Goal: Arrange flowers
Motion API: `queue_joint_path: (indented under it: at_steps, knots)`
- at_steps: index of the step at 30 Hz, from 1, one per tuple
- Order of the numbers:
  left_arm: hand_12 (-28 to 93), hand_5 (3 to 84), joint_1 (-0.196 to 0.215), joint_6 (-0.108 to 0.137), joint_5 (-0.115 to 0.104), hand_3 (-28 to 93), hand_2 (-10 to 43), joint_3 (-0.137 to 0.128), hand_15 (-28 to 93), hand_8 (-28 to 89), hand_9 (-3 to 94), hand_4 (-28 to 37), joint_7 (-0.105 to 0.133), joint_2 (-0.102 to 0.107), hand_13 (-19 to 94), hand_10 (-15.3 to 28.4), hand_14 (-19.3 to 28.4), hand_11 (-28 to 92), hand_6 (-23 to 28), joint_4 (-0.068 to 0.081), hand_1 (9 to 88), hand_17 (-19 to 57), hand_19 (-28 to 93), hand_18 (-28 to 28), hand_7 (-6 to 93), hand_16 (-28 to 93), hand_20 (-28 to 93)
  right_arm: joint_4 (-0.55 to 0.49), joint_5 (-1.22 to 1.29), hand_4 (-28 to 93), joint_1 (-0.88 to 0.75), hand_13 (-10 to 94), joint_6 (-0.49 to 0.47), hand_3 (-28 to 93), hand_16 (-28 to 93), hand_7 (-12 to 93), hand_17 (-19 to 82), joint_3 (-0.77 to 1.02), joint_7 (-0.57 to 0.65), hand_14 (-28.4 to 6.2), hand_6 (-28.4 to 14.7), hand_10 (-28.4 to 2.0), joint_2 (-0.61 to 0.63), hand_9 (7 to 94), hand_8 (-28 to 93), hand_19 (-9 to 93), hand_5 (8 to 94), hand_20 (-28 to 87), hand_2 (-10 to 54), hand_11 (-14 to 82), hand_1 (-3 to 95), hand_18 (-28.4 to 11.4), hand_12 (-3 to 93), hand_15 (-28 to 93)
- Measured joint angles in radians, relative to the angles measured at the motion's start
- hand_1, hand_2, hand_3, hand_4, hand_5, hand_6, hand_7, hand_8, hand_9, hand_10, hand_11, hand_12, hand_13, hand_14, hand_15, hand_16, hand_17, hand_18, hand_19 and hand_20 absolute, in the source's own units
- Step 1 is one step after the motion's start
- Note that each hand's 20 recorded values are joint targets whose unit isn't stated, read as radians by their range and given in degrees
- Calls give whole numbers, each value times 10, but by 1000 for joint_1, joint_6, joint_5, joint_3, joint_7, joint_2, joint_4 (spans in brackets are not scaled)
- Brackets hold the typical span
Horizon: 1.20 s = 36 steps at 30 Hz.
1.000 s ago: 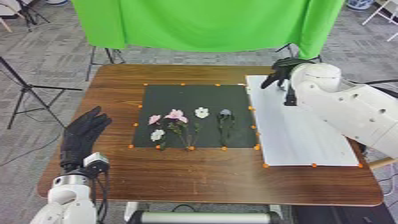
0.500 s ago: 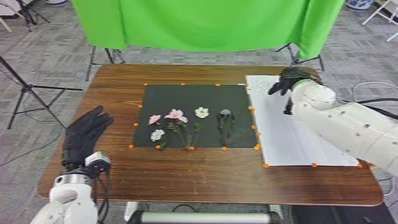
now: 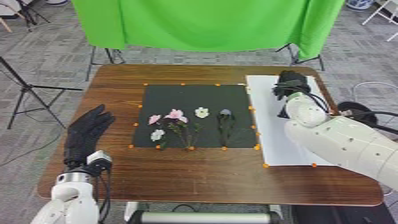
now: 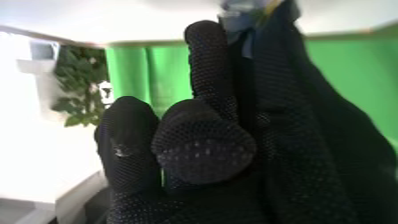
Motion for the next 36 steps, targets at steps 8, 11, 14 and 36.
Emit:
queue_joint_path:
  at_steps: [8,11,14,36]
  knots:
    - [113,525,1,0,0,705,145,0,242,-85,510,-249,0,0,445,133,161,222,35,0,356,141,86,116,155,-29,214,-148,-23,-222,-111,937,27,643,239,196,676,197,-9,-1,28,-93,37,879,19,932,798,543,-77,101,553,-153,195,658]
    - [113,525,5,1,0,704,145,-2,242,-85,510,-249,0,-1,445,133,161,222,35,-1,356,141,86,117,156,-29,214,-286,-22,-217,-220,937,50,646,238,192,677,366,0,-2,26,-94,68,881,20,932,802,545,-81,99,553,-153,196,660]
    - [113,525,8,1,0,704,145,-5,242,-85,511,-250,0,-1,445,133,160,222,36,-1,356,140,86,117,156,-29,213,-411,-31,-213,-311,937,66,648,238,188,678,477,7,0,26,-95,102,882,22,932,804,546,-82,98,551,-152,197,661]
    - [113,525,6,-2,7,705,146,2,243,-84,512,-251,-2,-8,445,133,162,222,36,0,355,140,85,116,155,-31,213,-761,-298,-208,-933,937,12,645,235,176,685,846,22,0,27,-94,54,880,29,932,811,560,-87,92,550,-149,199,670]
